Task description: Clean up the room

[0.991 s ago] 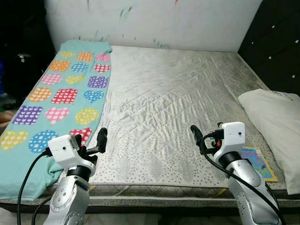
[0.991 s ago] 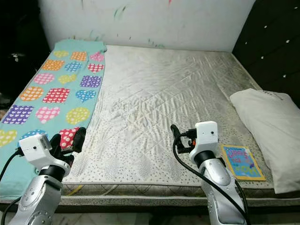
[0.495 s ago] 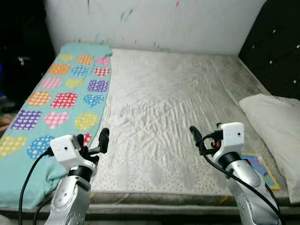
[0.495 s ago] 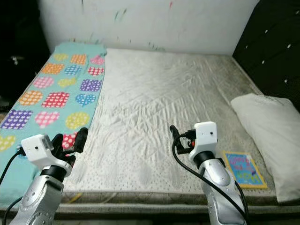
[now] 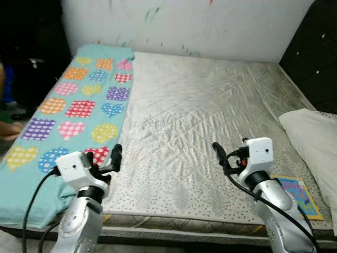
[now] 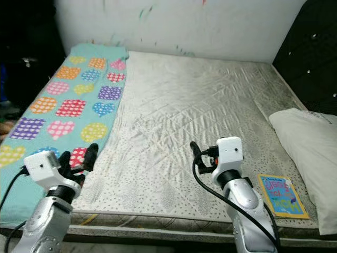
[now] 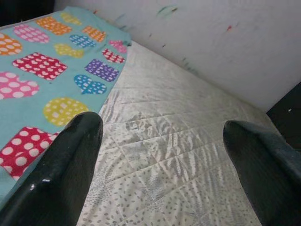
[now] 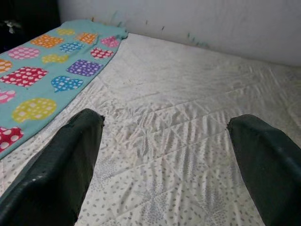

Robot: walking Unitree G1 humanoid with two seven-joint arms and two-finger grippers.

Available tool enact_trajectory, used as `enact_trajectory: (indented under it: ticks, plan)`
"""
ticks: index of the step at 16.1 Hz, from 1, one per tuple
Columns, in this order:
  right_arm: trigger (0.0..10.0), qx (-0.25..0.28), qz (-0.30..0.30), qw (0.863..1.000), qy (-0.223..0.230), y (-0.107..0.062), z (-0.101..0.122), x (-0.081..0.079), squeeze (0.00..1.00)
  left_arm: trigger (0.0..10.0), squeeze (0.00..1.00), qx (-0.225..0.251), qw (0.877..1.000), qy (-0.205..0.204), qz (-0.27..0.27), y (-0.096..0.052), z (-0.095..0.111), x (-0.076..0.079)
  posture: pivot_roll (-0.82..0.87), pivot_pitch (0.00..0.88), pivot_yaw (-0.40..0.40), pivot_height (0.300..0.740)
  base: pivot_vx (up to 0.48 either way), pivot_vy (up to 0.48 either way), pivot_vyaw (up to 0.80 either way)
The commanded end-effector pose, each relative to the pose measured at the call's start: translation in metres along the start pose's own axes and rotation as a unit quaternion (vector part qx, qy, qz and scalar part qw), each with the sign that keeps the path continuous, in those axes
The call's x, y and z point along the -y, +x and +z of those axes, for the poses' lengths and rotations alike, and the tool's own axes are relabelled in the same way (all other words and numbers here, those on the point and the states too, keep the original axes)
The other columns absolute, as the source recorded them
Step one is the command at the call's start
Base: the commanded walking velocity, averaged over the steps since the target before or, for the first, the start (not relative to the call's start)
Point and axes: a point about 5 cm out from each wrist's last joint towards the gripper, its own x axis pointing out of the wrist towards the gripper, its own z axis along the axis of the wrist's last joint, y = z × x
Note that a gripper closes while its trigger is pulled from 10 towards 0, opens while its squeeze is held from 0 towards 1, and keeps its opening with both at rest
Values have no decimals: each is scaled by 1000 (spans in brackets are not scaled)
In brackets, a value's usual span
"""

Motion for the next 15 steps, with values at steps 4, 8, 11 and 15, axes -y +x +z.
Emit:
enact_trajectory:
  ticks: [4,8,11,15]
  plan:
    - [10000,-8,2,1000,-4,0,-4,1,0,10000,0,-4,1000,-4,8,1,-2,-3,-46,28,-72,740,0,480,0]
    - [10000,-10,3,1000,-9,0,-5,3,0,10000,0,6,1000,-13,15,0,0,-5,-44,29,-74,740,0,211,0]
    - [10000,-11,5,1000,-13,2,-6,3,0,10000,0,15,1000,-14,7,-1,2,-3,-44,29,-74,740,0,0,0]
    - [10000,-10,5,1000,-18,3,-6,5,0,10000,0,19,1000,-18,1,-1,3,-2,-42,31,-75,740,128,0,0]
